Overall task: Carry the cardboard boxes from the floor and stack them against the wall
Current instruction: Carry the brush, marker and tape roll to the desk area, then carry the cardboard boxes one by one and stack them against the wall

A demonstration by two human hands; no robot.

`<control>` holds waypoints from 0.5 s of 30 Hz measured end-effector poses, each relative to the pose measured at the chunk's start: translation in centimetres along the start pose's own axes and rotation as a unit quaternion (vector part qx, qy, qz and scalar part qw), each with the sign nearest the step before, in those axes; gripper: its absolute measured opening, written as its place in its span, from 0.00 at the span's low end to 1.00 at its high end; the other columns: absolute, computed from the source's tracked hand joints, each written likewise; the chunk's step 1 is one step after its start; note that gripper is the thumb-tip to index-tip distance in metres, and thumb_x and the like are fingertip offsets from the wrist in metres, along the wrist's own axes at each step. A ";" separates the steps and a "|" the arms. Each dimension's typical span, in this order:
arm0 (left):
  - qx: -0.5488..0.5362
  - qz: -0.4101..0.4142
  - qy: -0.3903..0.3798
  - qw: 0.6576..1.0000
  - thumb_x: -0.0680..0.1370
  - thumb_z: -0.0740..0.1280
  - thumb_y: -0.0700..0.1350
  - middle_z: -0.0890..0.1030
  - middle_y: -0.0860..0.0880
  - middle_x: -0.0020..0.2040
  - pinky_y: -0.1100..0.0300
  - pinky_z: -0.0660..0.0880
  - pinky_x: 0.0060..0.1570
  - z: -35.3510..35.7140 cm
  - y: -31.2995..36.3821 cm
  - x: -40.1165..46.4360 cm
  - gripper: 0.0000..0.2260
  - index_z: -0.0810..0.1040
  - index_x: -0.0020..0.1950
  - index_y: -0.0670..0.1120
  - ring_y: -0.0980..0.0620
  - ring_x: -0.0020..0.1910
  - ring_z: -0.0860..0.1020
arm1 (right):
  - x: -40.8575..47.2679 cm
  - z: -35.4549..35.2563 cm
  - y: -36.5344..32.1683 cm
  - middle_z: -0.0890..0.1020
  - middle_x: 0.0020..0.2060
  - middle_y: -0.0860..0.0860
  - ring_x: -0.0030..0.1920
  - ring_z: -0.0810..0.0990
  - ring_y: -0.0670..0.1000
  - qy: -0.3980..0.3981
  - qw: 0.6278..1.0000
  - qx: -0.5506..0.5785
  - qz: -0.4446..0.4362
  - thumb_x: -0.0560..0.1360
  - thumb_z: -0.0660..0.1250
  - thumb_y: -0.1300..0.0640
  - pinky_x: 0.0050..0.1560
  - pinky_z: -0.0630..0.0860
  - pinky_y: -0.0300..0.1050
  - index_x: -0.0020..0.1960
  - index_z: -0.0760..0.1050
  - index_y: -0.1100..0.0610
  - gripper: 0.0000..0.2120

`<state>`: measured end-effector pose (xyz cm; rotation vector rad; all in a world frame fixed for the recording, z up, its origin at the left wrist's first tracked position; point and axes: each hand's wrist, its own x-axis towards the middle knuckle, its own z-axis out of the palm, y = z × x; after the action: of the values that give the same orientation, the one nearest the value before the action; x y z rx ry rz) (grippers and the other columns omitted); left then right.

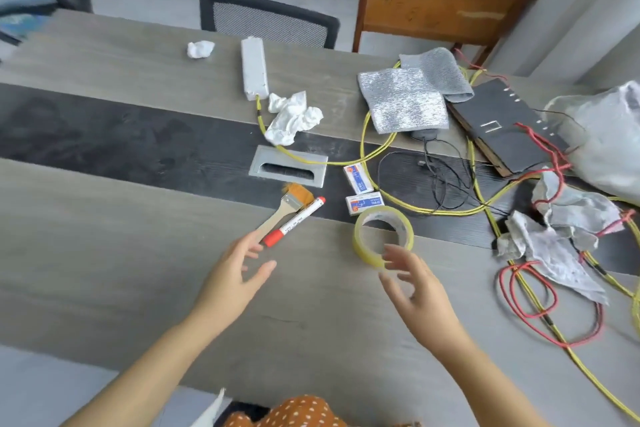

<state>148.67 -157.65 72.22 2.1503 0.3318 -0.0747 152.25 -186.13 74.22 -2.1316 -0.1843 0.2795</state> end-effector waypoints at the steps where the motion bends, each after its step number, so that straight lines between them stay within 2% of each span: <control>1: -0.028 -0.013 0.021 0.999 0.76 0.69 0.42 0.76 0.59 0.53 0.75 0.68 0.48 -0.3 0.1 -1.8 0.20 0.68 0.63 0.59 0.64 0.53 0.74 | -0.8 0.2 0.1 0.78 0.55 0.43 0.57 0.76 0.39 -0.012 0.999 0.041 0.017 0.77 0.65 0.57 0.55 0.71 0.31 0.61 0.70 0.42 0.16; 4: -0.095 -0.062 0.083 0.990 0.77 0.66 0.39 0.79 0.53 0.52 0.74 0.70 0.49 -1.2 0.5 -7.4 0.17 0.71 0.60 0.57 0.62 0.50 0.76 | -3.1 1.4 -0.2 0.78 0.56 0.45 0.55 0.77 0.40 -0.050 0.989 0.125 0.056 0.77 0.62 0.52 0.53 0.72 0.31 0.62 0.67 0.39 0.15; 7: -0.150 -0.115 0.132 0.973 0.77 0.64 0.41 0.81 0.51 0.50 0.71 0.73 0.51 -1.9 0.4 -13.1 0.14 0.73 0.60 0.56 0.59 0.50 0.78 | -5.0 2.7 -1.2 0.78 0.57 0.45 0.56 0.78 0.44 -0.074 0.979 0.180 0.067 0.73 0.58 0.44 0.56 0.74 0.42 0.65 0.66 0.40 0.20; 11: -0.192 -0.148 0.199 0.949 0.78 0.63 0.36 0.81 0.47 0.50 0.55 0.75 0.55 -2.8 -0.5 -18.7 0.15 0.73 0.61 0.52 0.54 0.50 0.79 | -7.1 4.7 -3.2 0.79 0.56 0.46 0.54 0.80 0.45 -0.109 0.973 0.194 0.060 0.73 0.57 0.45 0.53 0.77 0.42 0.66 0.66 0.43 0.21; 15: -0.202 -0.161 0.274 0.926 0.77 0.63 0.37 0.81 0.47 0.49 0.55 0.75 0.53 -4.6 -2.6 -24.2 0.15 0.73 0.59 0.54 0.53 0.49 0.79 | -9.5 8.3 -5.3 0.80 0.55 0.47 0.53 0.80 0.45 -0.172 0.971 0.163 0.038 0.79 0.57 0.55 0.54 0.77 0.43 0.66 0.67 0.46 0.16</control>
<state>124.35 -157.57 77.10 1.6560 0.9395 0.3874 140.79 -178.86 75.46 -1.7540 -0.2401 0.6783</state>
